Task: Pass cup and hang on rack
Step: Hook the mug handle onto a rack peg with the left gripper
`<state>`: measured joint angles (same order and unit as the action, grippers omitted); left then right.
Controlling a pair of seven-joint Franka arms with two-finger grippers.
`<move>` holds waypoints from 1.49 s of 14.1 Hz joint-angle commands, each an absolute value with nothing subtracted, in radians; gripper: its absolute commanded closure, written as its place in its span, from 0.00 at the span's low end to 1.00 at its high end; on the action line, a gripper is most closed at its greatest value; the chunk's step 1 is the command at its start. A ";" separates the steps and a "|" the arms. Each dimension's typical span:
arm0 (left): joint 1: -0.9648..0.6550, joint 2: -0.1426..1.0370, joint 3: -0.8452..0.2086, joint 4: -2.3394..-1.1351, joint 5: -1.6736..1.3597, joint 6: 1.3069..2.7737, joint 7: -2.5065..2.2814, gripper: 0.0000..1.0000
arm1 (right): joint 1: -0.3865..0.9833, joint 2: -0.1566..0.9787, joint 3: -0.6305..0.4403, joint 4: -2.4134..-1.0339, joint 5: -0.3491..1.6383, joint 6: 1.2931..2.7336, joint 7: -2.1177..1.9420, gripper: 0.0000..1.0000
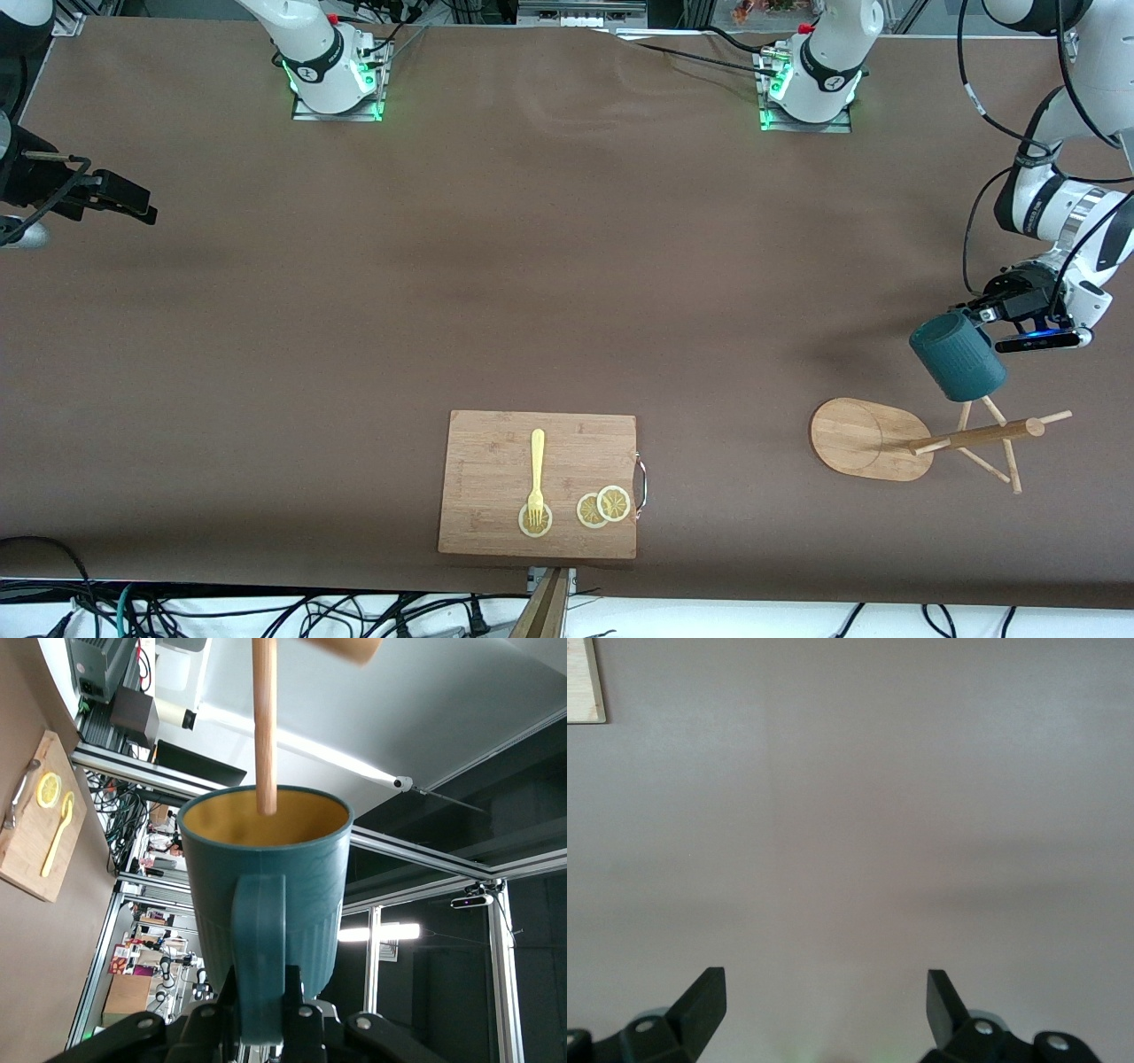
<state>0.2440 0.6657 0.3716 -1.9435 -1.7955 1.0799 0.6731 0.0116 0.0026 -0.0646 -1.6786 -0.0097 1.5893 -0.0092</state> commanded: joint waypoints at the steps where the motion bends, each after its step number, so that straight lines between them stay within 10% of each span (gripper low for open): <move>1: 0.262 0.707 0.365 -1.899 -1.836 1.049 0.638 1.00 | 0.015 -0.003 -0.064 -1.669 -0.006 1.572 -0.002 0.00; 13: 0.285 0.850 0.362 -1.790 -1.927 1.032 0.637 0.98 | 0.048 0.003 -0.028 -1.667 -0.012 1.615 0.002 0.00; 16: 0.287 0.862 0.362 -1.789 -1.933 1.014 0.638 0.44 | 0.046 0.009 -0.028 -1.667 -0.011 1.618 0.003 0.00; 17: 0.285 0.862 0.362 -1.789 -1.931 1.011 0.646 0.03 | 0.048 0.009 -0.028 -1.667 -0.012 1.618 0.003 0.00; 21: 0.285 0.856 0.365 -1.778 -1.898 0.983 0.650 0.00 | 0.046 0.009 -0.028 -1.667 -0.011 1.625 0.002 0.00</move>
